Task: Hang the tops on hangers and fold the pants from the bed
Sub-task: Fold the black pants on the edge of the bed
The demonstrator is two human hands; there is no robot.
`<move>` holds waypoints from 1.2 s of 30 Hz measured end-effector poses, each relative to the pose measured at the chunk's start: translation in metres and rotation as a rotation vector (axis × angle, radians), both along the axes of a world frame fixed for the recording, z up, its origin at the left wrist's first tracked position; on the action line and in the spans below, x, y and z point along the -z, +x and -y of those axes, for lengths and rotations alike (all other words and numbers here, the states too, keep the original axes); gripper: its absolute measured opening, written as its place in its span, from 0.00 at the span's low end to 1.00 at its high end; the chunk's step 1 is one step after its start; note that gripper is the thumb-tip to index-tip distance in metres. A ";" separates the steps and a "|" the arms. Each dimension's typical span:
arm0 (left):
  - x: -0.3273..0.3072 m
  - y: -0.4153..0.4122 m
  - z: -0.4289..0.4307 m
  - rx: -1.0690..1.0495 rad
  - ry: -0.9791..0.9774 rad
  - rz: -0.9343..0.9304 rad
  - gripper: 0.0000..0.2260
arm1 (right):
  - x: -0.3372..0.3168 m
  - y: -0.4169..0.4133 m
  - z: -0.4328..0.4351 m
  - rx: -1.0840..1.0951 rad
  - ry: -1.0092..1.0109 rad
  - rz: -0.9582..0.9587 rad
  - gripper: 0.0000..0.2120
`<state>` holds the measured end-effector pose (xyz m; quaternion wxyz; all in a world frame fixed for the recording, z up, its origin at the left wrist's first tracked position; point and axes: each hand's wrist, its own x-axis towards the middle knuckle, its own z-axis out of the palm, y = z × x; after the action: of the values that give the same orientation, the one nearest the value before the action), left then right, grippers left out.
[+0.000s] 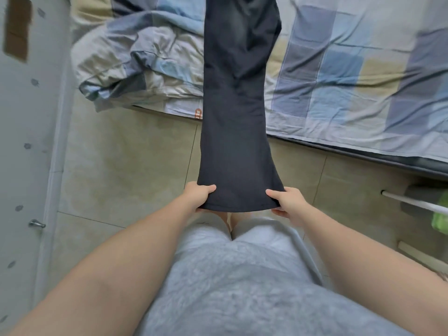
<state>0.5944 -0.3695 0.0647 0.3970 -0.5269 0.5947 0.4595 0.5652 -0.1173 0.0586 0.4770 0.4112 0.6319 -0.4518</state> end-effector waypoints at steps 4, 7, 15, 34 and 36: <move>-0.052 -0.042 0.000 -0.111 0.033 -0.034 0.15 | -0.045 -0.038 -0.006 0.112 -0.024 -0.096 0.08; -0.084 -0.068 -0.002 -0.197 0.044 -0.078 0.13 | -0.072 -0.064 -0.007 0.208 -0.074 -0.149 0.05; -0.137 -0.122 -0.006 -0.543 0.191 -0.260 0.12 | -0.125 -0.136 0.000 0.405 -0.201 -0.217 0.02; -0.148 -0.416 0.082 -0.642 0.427 -0.317 0.11 | -0.149 -0.414 0.075 0.520 -0.172 -0.341 0.06; -0.131 -0.459 0.090 -0.625 0.430 -0.307 0.11 | -0.134 -0.450 0.081 0.533 -0.148 -0.350 0.06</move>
<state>0.1352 -0.4593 0.1961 0.2461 -0.5126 0.3483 0.7452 0.1151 -0.1988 0.1928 0.2546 0.4424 0.5398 -0.6694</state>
